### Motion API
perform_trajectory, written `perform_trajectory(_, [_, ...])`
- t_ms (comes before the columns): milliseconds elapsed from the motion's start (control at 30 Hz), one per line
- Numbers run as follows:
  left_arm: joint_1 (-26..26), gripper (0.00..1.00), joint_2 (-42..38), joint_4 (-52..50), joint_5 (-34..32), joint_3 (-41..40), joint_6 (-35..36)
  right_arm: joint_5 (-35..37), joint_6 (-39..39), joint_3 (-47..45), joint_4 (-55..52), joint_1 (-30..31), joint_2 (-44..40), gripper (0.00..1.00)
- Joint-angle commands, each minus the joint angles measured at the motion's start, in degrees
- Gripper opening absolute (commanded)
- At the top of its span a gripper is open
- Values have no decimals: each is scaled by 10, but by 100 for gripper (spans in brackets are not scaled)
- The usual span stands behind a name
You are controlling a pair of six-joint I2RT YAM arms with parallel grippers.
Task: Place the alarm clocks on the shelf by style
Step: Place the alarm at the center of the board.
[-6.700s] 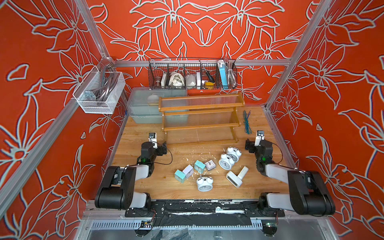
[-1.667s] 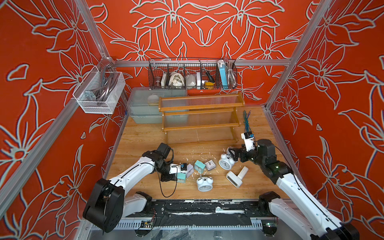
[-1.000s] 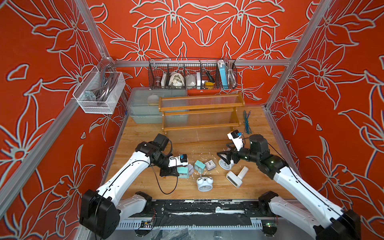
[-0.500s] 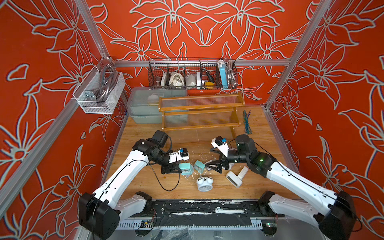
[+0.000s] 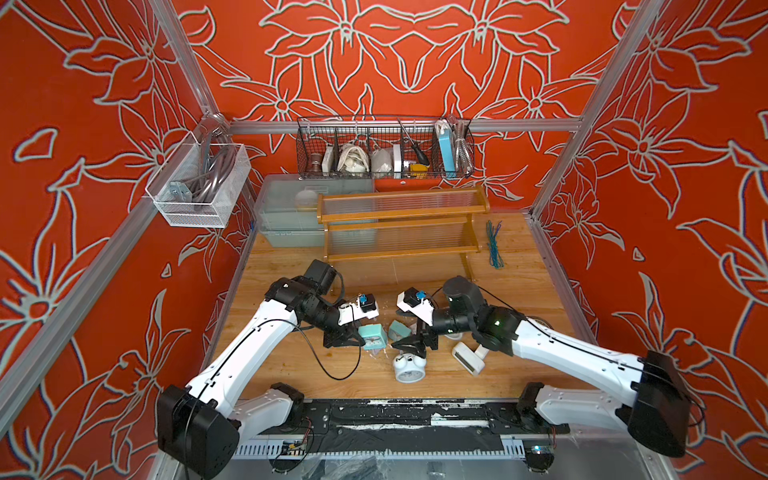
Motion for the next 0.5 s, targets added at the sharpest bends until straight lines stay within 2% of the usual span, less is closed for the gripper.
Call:
perform_trajectory(0, [1, 23, -3, 12, 19, 5, -16, 41, 15, 28, 38, 19, 12, 84])
perform_trajectory(133, [1, 23, -3, 54, -12, -2, -71, 129, 45, 11, 75, 27, 5, 87])
perform_trajectory(267, [2, 24, -3, 147, -111, -31, -157, 228, 64, 2, 65, 27, 2, 88])
perform_trajectory(467, [1, 24, -2, 189, -126, -61, -211, 275, 94, -10, 95, 33, 22, 87])
